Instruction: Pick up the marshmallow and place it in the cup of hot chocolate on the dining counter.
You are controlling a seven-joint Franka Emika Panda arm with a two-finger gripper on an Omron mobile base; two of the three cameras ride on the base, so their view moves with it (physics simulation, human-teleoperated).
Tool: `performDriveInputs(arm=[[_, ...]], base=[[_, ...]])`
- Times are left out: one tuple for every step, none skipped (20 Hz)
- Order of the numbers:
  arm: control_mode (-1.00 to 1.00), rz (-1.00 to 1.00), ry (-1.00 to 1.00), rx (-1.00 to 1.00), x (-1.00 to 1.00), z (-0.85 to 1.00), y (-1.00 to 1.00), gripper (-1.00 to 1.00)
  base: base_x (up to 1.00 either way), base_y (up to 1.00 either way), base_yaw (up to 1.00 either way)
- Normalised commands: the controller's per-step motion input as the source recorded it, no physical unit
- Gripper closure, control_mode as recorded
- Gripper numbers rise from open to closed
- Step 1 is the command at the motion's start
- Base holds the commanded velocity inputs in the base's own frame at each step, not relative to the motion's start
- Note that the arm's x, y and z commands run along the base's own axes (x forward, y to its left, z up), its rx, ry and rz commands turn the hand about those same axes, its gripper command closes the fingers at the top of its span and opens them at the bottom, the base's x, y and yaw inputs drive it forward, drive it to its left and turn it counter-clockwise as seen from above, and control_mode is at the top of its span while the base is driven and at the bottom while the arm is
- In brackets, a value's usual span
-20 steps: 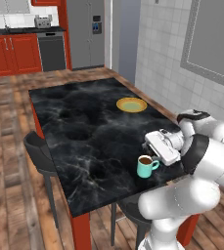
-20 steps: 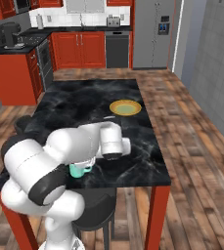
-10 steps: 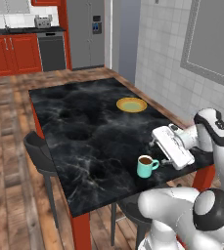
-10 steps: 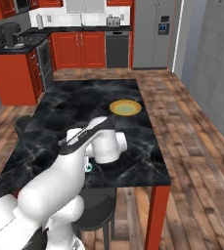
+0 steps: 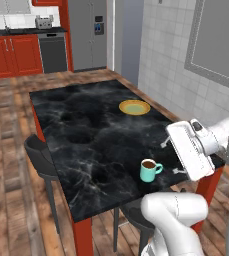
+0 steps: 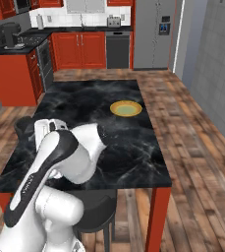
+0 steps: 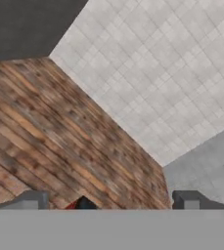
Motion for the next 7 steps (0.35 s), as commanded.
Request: performDriveInputs(arm=[[-1.0, 0.0, -0.41, -0.04, -0.71, 1.0, 0.0, -1.0], [-1.0, 0.0, -0.35, -0.03, -0.67, 1.0, 0.06, -1.0], [-1.0, 0.0, -0.39, -0.05, -0.71, 1.0, 0.14, -1.0], [-1.0, 0.0, -0.37, -0.04, -0.63, 1.0, 0.09, -1.0], [-1.0, 0.0, -0.4, -0.05, -0.64, 1.0, 0.08, -1.0], [-1.0, 0.0, -0.41, -0.06, -0.66, 1.0, 0.11, -1.0], [-1.0, 0.0, -0.43, -0.07, -0.65, 1.0, 0.08, -1.0]], base=[[0.0, 0.0, 0.0], [0.0, 0.0, 0.0], [0.0, 0.0, 0.0], [0.0, 0.0, 0.0], [0.0, 0.0, 0.0], [0.0, 0.0, 0.0], [0.0, 0.0, 0.0]])
